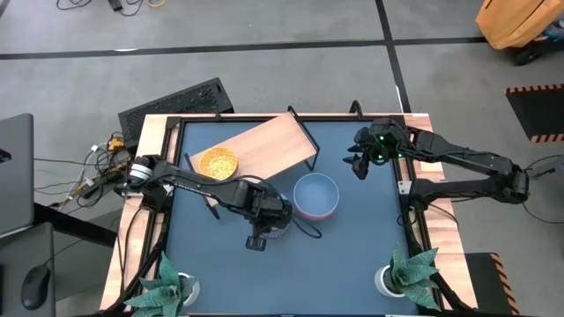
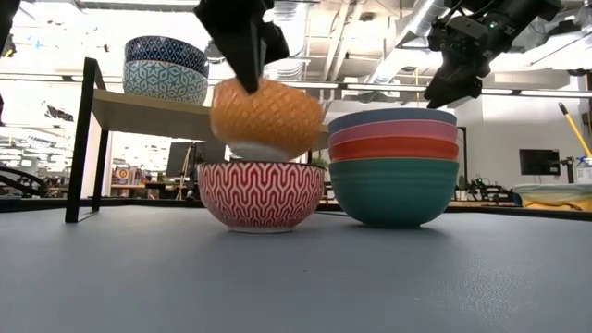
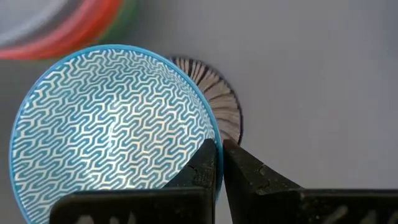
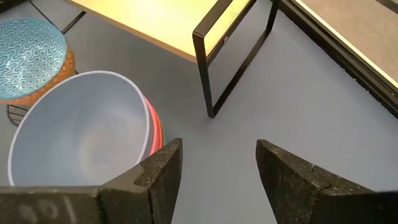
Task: Place and stack bowls onto a shelf
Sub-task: Stack the small blue bowl on top the small yellow bowl on the shelf
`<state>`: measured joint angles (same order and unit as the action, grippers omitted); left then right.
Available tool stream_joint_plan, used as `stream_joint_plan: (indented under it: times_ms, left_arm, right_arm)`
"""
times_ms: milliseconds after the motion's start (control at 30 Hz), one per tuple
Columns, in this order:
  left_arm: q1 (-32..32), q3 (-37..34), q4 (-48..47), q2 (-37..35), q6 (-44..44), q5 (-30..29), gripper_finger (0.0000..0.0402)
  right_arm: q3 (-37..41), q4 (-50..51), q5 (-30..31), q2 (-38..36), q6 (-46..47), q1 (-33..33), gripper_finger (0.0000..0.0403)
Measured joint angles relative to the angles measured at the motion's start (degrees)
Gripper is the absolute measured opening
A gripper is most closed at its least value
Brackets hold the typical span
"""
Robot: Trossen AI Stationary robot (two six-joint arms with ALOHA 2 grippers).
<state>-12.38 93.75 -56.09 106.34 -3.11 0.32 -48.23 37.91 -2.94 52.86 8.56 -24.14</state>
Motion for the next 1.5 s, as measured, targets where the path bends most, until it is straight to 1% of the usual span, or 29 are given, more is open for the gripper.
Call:
stream_joint_plan:
  times_ms: [67, 300, 467, 600, 767, 833, 933, 1033, 1067, 1133, 1233, 1333, 1500]
  left_arm:
    - [0.0, 1.69, -0.33, 0.0, -0.27, 0.16, 0.0]
    - [0.0, 7.72, -0.8, -0.11, 0.06, 4.8, 0.0]
    - [-0.02, 15.46, -3.35, -0.11, 2.15, 4.1, 0.0]
    - [-0.02, 23.36, -7.42, -0.11, 3.82, -0.01, 0.0]
    - [-0.02, 33.62, -14.42, -0.11, 5.25, -9.14, 0.0]
    - [0.16, 37.15, -18.76, -0.11, 3.55, -13.94, 0.0]
    - [0.87, 41.3, -28.36, -0.13, -1.57, -21.21, 0.0]
    - [2.26, 40.15, -33.9, -1.66, -9.73, -25.31, 0.0]
    - [3.09, 39.81, -34.6, -1.76, -12.9, -25.6, 0.0]
    - [4.26, 38.73, -33.82, -2.51, -16.34, -24.68, 0.0]
    - [5.54, 38.31, -33.96, -2.66, -19.66, -25.08, 0.0]
    - [6.97, 38.14, -33.84, -2.7, -20.59, -25.4, 0.0]
    - [9.65, 38.1, -33.96, -2.82, -23.78, -28.67, 0.0]
  right_arm:
    - [0.0, -0.21, 0.0, 0.0, -0.02, 0.0, 0.023]
    - [0.0, -1.23, 0.0, 0.0, -0.07, 0.0, 0.023]
    - [0.0, -1.2, 0.0, 0.0, -0.08, -0.01, 0.023]
    - [0.0, -1.16, 0.0, 0.01, -0.1, 0.0, 0.023]
    - [0.0, -1.14, 0.0, 0.0, -1.1, -0.01, 0.023]
    - [0.0, -1.14, 0.0, 0.0, -1.09, 0.0, 0.023]
    - [0.0, -1.14, 0.0, 0.0, -1.09, -0.02, 0.023]
    - [0.0, -1.13, 0.0, 0.0, -1.22, -0.02, 0.023]
    - [0.0, -1.12, -0.01, 0.01, -1.29, -0.02, 0.023]
    - [0.0, -1.14, 0.0, 0.01, -1.34, -0.06, 0.023]
    - [0.0, -1.17, 0.0, 0.0, -1.38, -0.14, 0.023]
    - [0.0, -1.18, 0.01, 0.0, -1.35, -0.49, 0.023]
    - [0.0, -1.13, 0.0, 0.0, -1.22, -1.2, 0.023]
